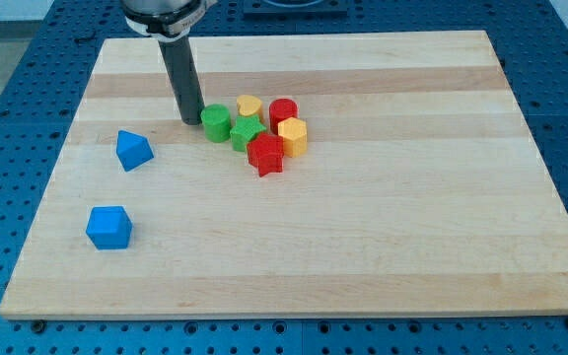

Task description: Move the blue triangle closer to the green circle

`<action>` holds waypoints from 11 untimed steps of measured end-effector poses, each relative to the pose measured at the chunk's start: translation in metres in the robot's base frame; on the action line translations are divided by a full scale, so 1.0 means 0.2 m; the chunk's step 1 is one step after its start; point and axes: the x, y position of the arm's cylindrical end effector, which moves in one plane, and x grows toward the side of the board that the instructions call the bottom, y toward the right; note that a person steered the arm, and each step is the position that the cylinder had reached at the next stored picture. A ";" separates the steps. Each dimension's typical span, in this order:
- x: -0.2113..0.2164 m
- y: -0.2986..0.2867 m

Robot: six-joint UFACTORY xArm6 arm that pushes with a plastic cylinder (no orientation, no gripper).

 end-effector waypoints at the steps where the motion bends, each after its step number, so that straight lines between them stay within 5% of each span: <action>1: 0.00 -0.02; 4: 0.14 -0.63; 5: 0.28 -0.65; 8: 0.35 -0.04; 11: 0.35 -0.22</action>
